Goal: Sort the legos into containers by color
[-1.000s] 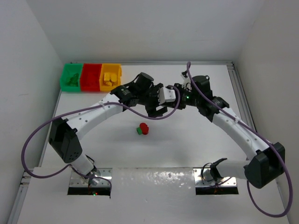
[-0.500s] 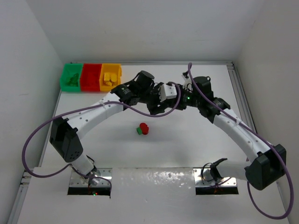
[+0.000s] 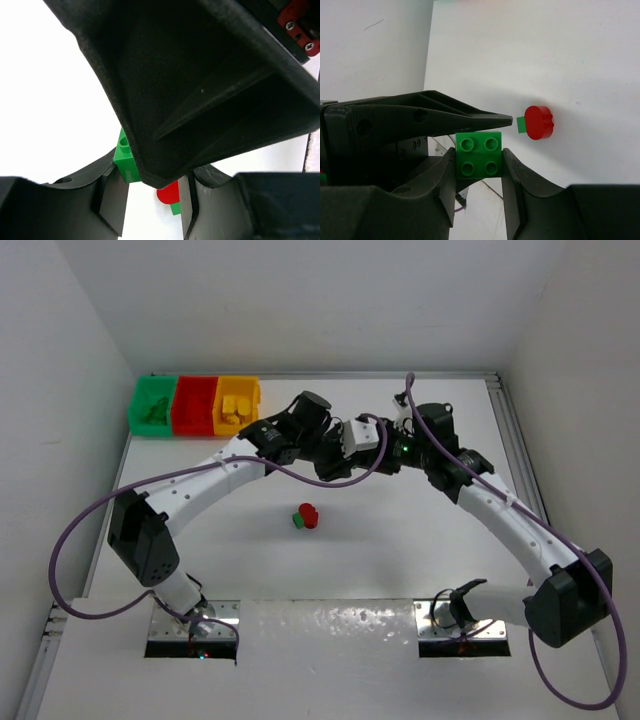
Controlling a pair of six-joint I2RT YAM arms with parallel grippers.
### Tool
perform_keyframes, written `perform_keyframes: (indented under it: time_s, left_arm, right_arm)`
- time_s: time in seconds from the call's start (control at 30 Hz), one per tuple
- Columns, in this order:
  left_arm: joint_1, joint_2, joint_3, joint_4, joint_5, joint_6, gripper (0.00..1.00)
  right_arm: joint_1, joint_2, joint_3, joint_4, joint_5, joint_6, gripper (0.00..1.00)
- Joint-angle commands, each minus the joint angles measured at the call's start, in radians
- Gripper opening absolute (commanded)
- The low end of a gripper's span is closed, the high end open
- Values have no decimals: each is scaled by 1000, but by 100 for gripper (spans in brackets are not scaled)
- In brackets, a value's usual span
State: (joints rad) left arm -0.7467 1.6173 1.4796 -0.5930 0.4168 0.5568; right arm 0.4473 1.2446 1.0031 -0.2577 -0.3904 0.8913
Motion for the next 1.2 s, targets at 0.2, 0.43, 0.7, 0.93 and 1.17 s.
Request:
perform_keyframes:
  time_s: [0.2,0.43,0.7,0.93,1.17]
  left_arm:
    - [-10,-4,62,59,34,-69,3]
    - [-10,-7,70,56,39,-92,62]
    - [-10,0,74,55,48,-84,32]
    - [-10,3,77,65,74,-120,0]
    - [-10,-26,4,42,17,-66,0]
  right_arm:
    - [13,-5,-11,15,-11,-15,0]
    - [14,-16,-15,15,-1,-11,0]
    - [14,-19,-12,15,-1,-8,0]
    - [14,-19,-21,15,-2,-6,1]
    - [11,-45,12,-92,100,-49,65]
